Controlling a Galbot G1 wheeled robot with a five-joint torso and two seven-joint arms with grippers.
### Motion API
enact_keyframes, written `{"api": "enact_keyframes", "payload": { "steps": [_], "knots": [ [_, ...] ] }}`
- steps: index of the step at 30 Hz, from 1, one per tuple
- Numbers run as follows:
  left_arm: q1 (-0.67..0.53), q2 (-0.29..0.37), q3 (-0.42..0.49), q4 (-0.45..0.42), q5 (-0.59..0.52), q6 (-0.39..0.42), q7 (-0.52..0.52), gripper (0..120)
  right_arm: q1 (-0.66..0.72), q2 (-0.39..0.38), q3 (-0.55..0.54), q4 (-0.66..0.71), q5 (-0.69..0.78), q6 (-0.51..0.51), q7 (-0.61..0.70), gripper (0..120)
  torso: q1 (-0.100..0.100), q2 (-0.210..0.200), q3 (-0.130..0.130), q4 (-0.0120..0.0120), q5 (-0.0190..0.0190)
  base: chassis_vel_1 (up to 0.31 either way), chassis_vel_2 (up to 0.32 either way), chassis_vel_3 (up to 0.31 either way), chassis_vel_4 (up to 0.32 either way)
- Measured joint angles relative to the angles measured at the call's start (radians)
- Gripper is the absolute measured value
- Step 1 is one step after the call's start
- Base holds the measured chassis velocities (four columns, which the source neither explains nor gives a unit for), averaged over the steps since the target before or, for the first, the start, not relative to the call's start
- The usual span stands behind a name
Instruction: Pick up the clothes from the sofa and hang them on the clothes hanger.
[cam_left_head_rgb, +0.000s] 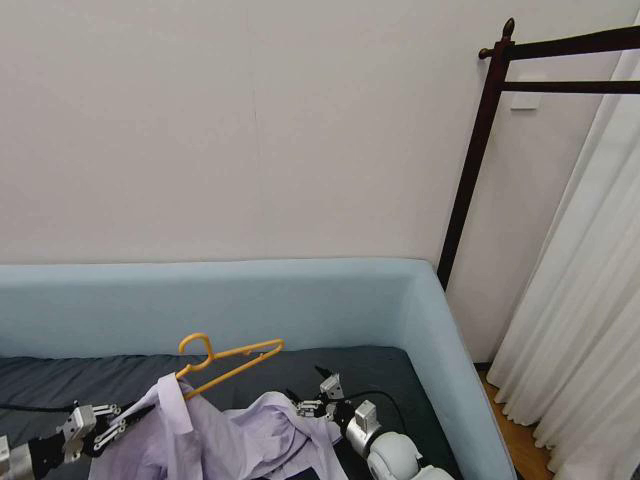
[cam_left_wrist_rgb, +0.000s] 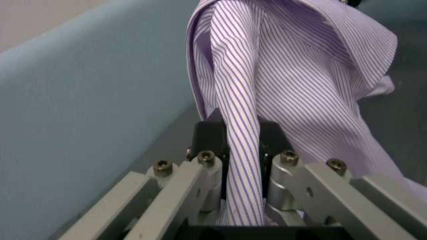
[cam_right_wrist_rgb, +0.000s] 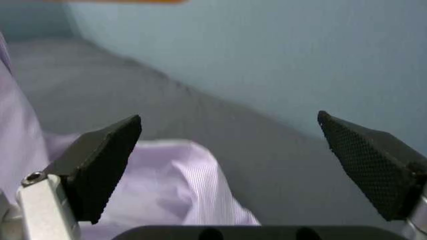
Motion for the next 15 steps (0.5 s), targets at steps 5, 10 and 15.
{"api": "enact_keyframes", "payload": {
  "steps": [5, 10, 15],
  "knots": [
    [-0.005, -0.014, -0.002, 0.062, 0.053, -0.031, -0.032, 7, 0.018, 0.038, 0.002, -0.077, -0.056, -0.011, -0.006, 100, 0.0, 0.0, 0.0, -0.0001, 0.0, 0.0, 0.0, 0.0, 0.0],
    [-0.012, -0.031, -0.001, 0.117, 0.087, -0.059, -0.056, 7, 0.023, 0.061, 0.0, -0.109, -0.072, 0.043, -0.158, 100, 0.0, 0.0, 0.0, 0.0, -0.0001, 0.0, 0.0, 0.0, 0.0],
    [-0.023, -0.04, 0.006, 0.129, 0.09, -0.065, -0.056, 7, 0.039, 0.074, -0.006, -0.13, -0.164, 0.051, -0.23, 100, 0.0, 0.0, 0.0, -0.0001, -0.0001, 0.0, 0.0, 0.0, 0.0]
  ]
}}
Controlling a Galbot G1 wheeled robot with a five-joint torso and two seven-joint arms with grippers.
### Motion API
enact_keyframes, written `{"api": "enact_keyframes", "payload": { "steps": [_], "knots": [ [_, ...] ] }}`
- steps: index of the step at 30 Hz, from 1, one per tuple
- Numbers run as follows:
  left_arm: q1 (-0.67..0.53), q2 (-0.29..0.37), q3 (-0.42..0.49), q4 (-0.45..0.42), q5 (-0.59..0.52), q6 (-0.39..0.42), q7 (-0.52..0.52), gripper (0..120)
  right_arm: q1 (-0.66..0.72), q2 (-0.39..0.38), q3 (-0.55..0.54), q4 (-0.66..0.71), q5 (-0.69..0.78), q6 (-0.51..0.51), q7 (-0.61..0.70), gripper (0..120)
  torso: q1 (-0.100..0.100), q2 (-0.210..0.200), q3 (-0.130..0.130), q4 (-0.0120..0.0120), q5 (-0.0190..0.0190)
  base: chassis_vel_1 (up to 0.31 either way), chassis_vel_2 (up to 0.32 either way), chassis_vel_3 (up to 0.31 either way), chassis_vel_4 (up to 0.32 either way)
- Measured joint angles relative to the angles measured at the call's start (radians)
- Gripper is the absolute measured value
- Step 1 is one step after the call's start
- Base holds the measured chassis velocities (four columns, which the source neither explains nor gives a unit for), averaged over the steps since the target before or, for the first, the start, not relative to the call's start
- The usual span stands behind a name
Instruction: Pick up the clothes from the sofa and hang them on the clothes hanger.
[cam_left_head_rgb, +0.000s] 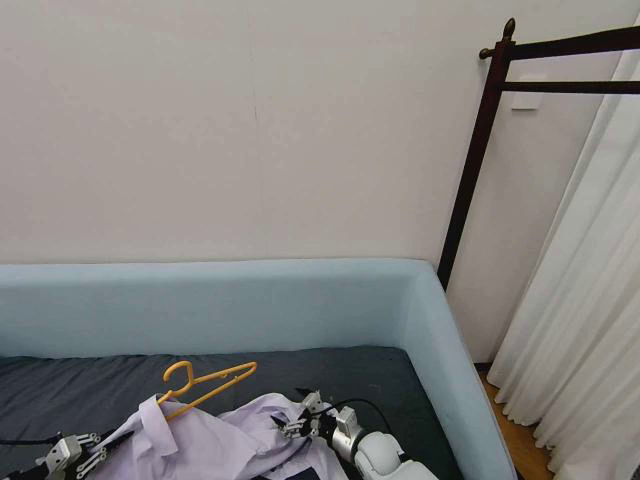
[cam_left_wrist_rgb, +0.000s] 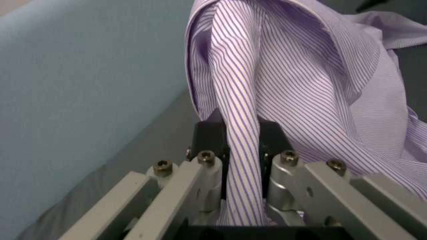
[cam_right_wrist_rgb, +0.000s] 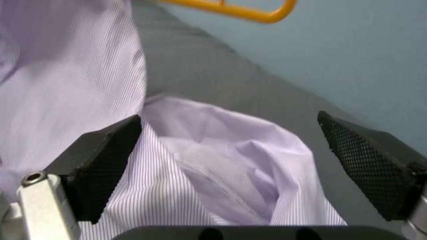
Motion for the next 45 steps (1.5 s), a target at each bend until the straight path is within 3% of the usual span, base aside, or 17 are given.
{"api": "enact_keyframes", "payload": {
  "steps": [3, 10, 28, 37, 45],
  "knots": [
    [-0.005, -0.003, 0.003, -0.01, -0.001, 0.0, 0.0, 7, 0.027, 0.028, -0.02, -0.054, -0.127, -0.029, 0.106, 100, 0.0, 0.0, 0.0, -0.0002, 0.0, 0.0, 0.0, 0.0, 0.0],
    [0.006, -0.002, -0.003, -0.041, -0.005, -0.002, 0.001, 7, 0.063, 0.09, -0.023, -0.132, -0.161, -0.108, 0.25, 98, 0.0, 0.0, 0.0, 0.0005, 0.0001, 0.0, 0.0, 0.0, 0.0],
    [0.008, -0.014, -0.008, -0.06, -0.009, -0.014, -0.017, 7, 0.048, 0.101, 0.018, -0.177, -0.317, -0.154, 0.331, 34, 0.0, 0.0, 0.0, 0.0, 0.0001, 0.0, 0.0, 0.0, 0.0],
    [-0.004, -0.02, -0.004, -0.056, -0.009, -0.018, -0.023, 7, 0.039, 0.091, 0.055, -0.145, -0.292, -0.12, 0.348, 1, 0.0, 0.0, 0.0, 0.0001, 0.0002, 0.0, 0.0, 0.0, 0.0],
    [-0.043, -0.012, 0.004, -0.034, -0.067, -0.035, -0.025, 7, 0.053, -0.011, 0.075, 0.055, -0.049, -0.125, 0.378, 0, 0.0, 0.0, 0.0, 0.0002, 0.0002, 0.0, 0.0, 0.0, 0.0]
  ]
}}
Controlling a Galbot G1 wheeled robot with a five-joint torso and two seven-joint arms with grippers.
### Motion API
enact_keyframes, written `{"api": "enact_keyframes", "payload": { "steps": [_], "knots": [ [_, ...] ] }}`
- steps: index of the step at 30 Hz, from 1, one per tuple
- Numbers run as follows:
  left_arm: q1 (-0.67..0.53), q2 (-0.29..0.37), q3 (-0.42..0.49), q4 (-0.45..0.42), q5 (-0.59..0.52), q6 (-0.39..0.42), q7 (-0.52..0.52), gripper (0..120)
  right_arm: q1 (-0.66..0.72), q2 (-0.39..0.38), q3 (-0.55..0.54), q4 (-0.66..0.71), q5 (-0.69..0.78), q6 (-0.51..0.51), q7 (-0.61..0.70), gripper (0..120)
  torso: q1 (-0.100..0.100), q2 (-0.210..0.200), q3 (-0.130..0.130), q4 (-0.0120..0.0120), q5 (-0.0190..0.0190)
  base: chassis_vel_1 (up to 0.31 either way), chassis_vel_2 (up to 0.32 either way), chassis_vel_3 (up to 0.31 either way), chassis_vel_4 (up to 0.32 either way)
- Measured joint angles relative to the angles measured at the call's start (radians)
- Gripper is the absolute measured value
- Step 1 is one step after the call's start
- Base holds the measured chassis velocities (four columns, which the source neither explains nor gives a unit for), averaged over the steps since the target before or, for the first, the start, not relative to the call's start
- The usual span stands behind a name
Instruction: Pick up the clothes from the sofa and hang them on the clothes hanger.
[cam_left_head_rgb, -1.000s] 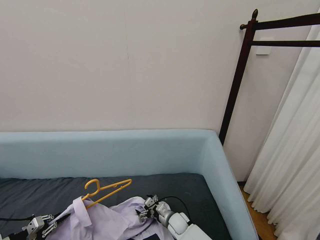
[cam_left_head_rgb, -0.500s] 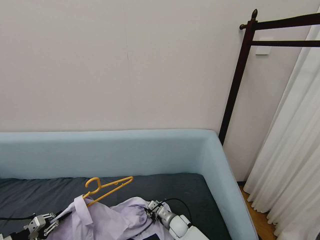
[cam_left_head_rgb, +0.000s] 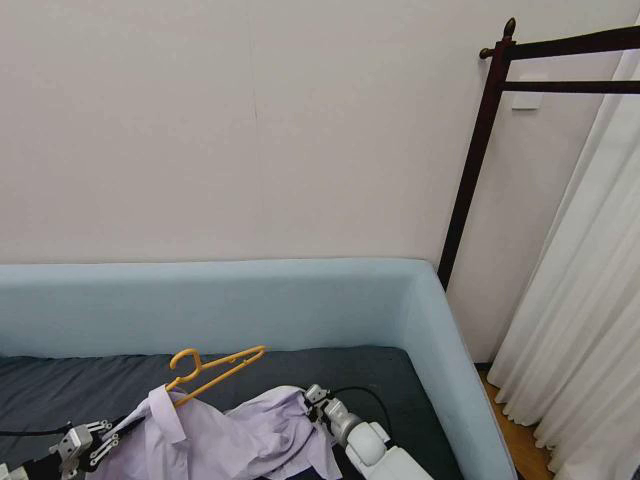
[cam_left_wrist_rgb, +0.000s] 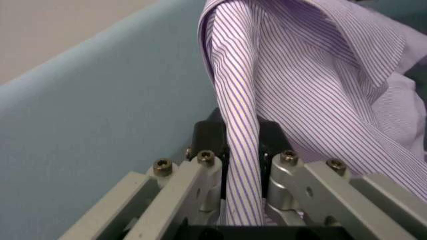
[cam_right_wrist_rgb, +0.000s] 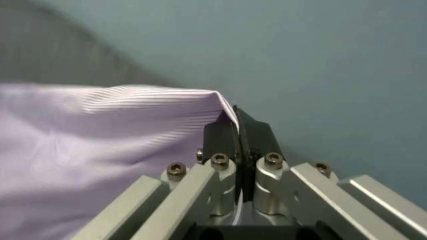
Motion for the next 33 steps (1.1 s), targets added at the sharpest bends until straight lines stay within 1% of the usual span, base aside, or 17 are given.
{"api": "enact_keyframes", "payload": {
  "steps": [2, 3, 6, 7, 8, 11, 16, 18, 21, 23, 24, 26, 27, 30, 31, 33],
  "knots": [
    [-0.022, 0.005, 0.006, 0.006, -0.035, -0.006, 0.0, 7, 0.008, -0.05, 0.012, 0.098, 0.102, -0.012, 0.006, 0, 0.0, 0.0, 0.0, -0.0002, 0.0001, 0.0, 0.0, 0.0, 0.0],
    [-0.022, 0.005, 0.006, 0.006, -0.035, -0.006, 0.0, 7, 0.008, -0.05, 0.012, 0.098, 0.102, -0.012, 0.006, 0, 0.0, 0.0, 0.0, -0.0002, 0.0001, 0.0, 0.0, 0.0, 0.0],
    [-0.048, 0.015, 0.014, 0.007, -0.068, -0.011, 0.0, 7, 0.013, -0.119, 0.039, 0.23, 0.212, -0.034, 0.015, 0, 0.0, 0.0, 0.0, -0.0002, 0.0001, 0.0, 0.0, 0.0, 0.0],
    [-0.054, 0.018, 0.017, 0.004, -0.076, -0.012, 0.0, 7, 0.013, -0.14, 0.053, 0.268, 0.238, -0.042, 0.017, 0, 0.0, 0.0, 0.0, -0.0002, 0.0002, 0.0, 0.0, 0.0, 0.0],
    [-0.054, 0.018, 0.017, 0.004, -0.076, -0.012, 0.0, 7, 0.013, -0.14, 0.053, 0.268, 0.238, -0.042, 0.017, 0, 0.0, 0.0, 0.0, -0.0002, 0.0002, 0.0, 0.0, 0.0, 0.0],
    [-0.075, 0.022, 0.025, -0.003, -0.093, -0.014, -0.001, 7, 0.002, -0.184, 0.1, 0.341, 0.28, -0.048, 0.024, 0, 0.0, 0.0, 0.0, -0.0002, 0.0002, 0.0, 0.0, 0.0, 0.0],
    [-0.092, 0.021, 0.032, -0.005, -0.105, -0.019, -0.003, 7, -0.013, -0.215, 0.143, 0.38, 0.306, -0.048, 0.027, 0, 0.0, 0.0, 0.0, -0.0003, 0.0002, 0.0, 0.0, 0.0, 0.0],
    [-0.099, 0.02, 0.036, -0.015, -0.129, -0.023, 0.003, 7, -0.019, -0.232, 0.155, 0.394, 0.317, -0.046, 0.038, 0, 0.0, 0.0, 0.0, -0.0001, 0.0002, 0.0, 0.0, 0.0, 0.0],
    [-0.099, 0.019, 0.037, -0.038, -0.161, -0.023, 0.025, 7, -0.02, -0.239, 0.156, 0.4, 0.318, -0.045, 0.045, 0, 0.0, 0.0, 0.0, -0.0001, 0.0, 0.0, 0.0, 0.0, 0.0],
    [-0.091, 0.021, 0.037, -0.067, -0.196, -0.023, 0.064, 7, -0.019, -0.238, 0.156, 0.406, 0.319, -0.045, 0.056, 0, 0.0, 0.0, 0.0, -0.0002, 0.0, 0.0, 0.0, 0.0, 0.0],
    [-0.091, 0.021, 0.037, -0.067, -0.196, -0.023, 0.064, 7, -0.019, -0.238, 0.156, 0.406, 0.319, -0.045, 0.056, 0, 0.0, 0.0, 0.0, -0.0002, 0.0, 0.0, 0.0, 0.0, 0.0],
    [-0.071, 0.031, 0.034, -0.105, -0.222, -0.019, 0.132, 7, -0.013, -0.234, 0.156, 0.413, 0.322, -0.047, 0.071, 0, 0.0, 0.0, 0.0, -0.0001, 0.0001, 0.0, 0.0, 0.0, 0.0],
    [-0.071, 0.031, 0.034, -0.105, -0.222, -0.019, 0.132, 7, -0.013, -0.234, 0.156, 0.413, 0.322, -0.047, 0.071, 0, 0.0, 0.0, 0.0, -0.0001, 0.0001, 0.0, 0.0, 0.0, 0.0],
    [-0.048, 0.039, 0.023, -0.129, -0.226, -0.005, 0.211, 7, 0.0, -0.232, 0.161, 0.416, 0.325, -0.05, 0.08, 0, 0.0, 0.0, 0.0, 0.0001, 0.0001, 0.0, 0.0, 0.0, 0.0],
    [-0.048, 0.039, 0.023, -0.129, -0.226, -0.005, 0.211, 7, 0.0, -0.232, 0.161, 0.416, 0.325, -0.05, 0.08, 0, 0.0, 0.0, 0.0, 0.0001, 0.0001, 0.0, 0.0, 0.0, 0.0],
    [-0.038, 0.04, 0.013, -0.128, -0.195, 0.004, 0.268, 7, 0.014, -0.233, 0.171, 0.42, 0.338, -0.052, 0.087, 0, 0.0, 0.0, 0.0, 0.0002, -0.0001, 0.0, 0.0, 0.0, 0.0]
  ]
}}
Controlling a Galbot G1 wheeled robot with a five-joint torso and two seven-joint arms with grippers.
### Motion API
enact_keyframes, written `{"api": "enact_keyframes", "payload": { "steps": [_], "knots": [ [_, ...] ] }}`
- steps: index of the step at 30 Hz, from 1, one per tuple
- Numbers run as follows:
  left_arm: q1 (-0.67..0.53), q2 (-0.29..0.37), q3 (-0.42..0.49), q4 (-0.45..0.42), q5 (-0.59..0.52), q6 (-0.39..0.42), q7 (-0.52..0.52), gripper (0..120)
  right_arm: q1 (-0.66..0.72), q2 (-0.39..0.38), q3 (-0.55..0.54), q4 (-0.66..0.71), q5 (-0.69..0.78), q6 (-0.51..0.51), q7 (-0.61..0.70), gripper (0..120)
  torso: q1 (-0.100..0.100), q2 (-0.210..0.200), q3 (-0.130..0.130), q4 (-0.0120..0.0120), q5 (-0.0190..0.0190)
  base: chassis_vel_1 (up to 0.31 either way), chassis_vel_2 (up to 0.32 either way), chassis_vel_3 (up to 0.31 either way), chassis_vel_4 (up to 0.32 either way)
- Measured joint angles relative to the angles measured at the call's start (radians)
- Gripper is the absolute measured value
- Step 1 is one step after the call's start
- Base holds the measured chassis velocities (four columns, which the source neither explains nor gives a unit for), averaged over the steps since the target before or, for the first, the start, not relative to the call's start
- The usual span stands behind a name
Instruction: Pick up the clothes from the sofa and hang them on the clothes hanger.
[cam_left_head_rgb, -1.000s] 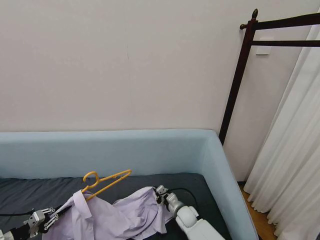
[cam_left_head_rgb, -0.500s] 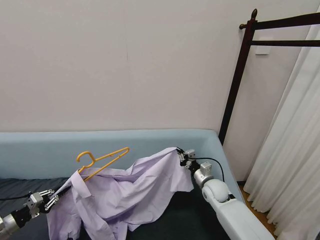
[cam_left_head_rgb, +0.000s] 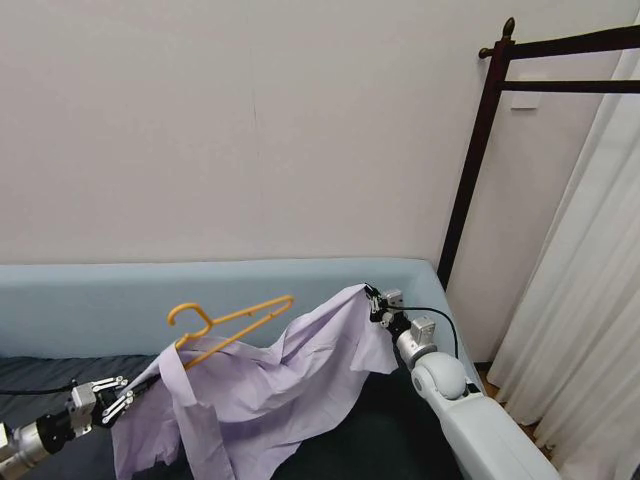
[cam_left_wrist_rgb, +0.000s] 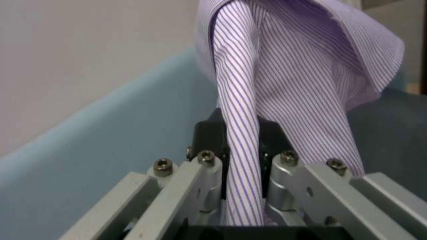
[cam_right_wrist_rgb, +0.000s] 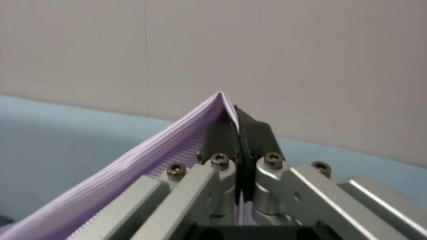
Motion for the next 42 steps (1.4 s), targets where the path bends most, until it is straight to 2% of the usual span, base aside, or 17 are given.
{"api": "enact_keyframes", "payload": {
  "steps": [2, 7, 10, 15, 24, 27, 29, 31, 34, 38, 42],
  "knots": [
    [-0.001, 0.0, -0.005, 0.013, 0.037, 0.006, 0.042, 7, 0.011, -0.003, 0.008, 0.016, 0.023, 0.001, 0.007, 0, 0.0, 0.0, 0.0, -0.0001, 0.0, 0.0, 0.0, 0.0, 0.0],
    [-0.017, -0.001, -0.006, 0.036, 0.091, 0.009, 0.053, 7, 0.024, -0.012, 0.018, 0.06, 0.072, 0.015, 0.01, 0, 0.0, 0.0, 0.0, 0.0, 0.0, 0.0, 0.0, 0.0, 0.0],
    [-0.037, -0.003, -0.005, 0.053, 0.142, 0.003, -0.012, 7, 0.023, -0.026, 0.03, 0.122, 0.106, 0.034, 0.001, 0, 0.0, 0.0, 0.0, -0.0004, -0.0001, 0.0, 0.0, 0.0, 0.0],
    [-0.043, -0.005, -0.001, 0.06, 0.158, -0.003, -0.087, 7, 0.006, -0.041, 0.039, 0.181, 0.126, 0.057, -0.022, 0, 0.0, 0.0, 0.0, -0.0003, 0.0, 0.0, 0.0, 0.0, 0.0],
    [-0.08, -0.028, 0.007, 0.099, 0.273, -0.011, -0.212, 7, -0.065, -0.052, 0.058, 0.311, 0.201, 0.185, -0.161, 0, 0.0, 0.0, 0.0, -0.0003, 0.0, 0.0, 0.0, 0.0, 0.0],
    [-0.079, -0.042, 0.007, 0.1, 0.318, -0.011, -0.318, 7, -0.092, -0.057, 0.058, 0.354, 0.264, 0.243, -0.234, 0, 0.0, 0.0, 0.0, -0.0002, -0.0001, 0.0, 0.0, 0.0, 0.0],
    [-0.079, -0.044, 0.007, 0.1, 0.323, -0.011, -0.341, 7, -0.101, -0.06, 0.056, 0.364, 0.273, 0.253, -0.252, 0, 0.0, 0.0, 0.0, -0.0001, -0.0002, 0.0, 0.0, 0.0, 0.0],
    [-0.08, -0.049, 0.009, 0.093, 0.326, -0.011, -0.409, 7, -0.129, -0.066, 0.047, 0.383, 0.283, 0.276, -0.294, 0, 0.0, 0.0, 0.0, -0.0001, -0.0001, 0.0, 0.0, 0.0, 0.0],
    [-0.082, -0.05, 0.01, 0.079, 0.319, -0.01, -0.455, 7, -0.157, -0.071, 0.035, 0.387, 0.266, 0.29, -0.304, 0, 0.0, 0.0, 0.0, -0.0001, -0.0001, 0.0, 0.0, 0.0, 0.0],
    [-0.08, -0.046, 0.015, 0.03, 0.264, -0.01, -0.526, 7, -0.217, -0.082, -0.011, 0.35, 0.163, 0.31, -0.272, 0, 0.0, 0.0, 0.0, -0.0002, 0.0, 0.0, 0.0, 0.0, 0.0],
    [-0.087, -0.023, 0.017, -0.045, 0.189, -0.018, -0.557, 7, -0.272, -0.091, -0.078, 0.246, -0.019, 0.309, -0.235, 16, 0.0, 0.0, 0.0, -0.0004, 0.0, 0.0, 0.0, 0.0, 0.0]
  ]
}}
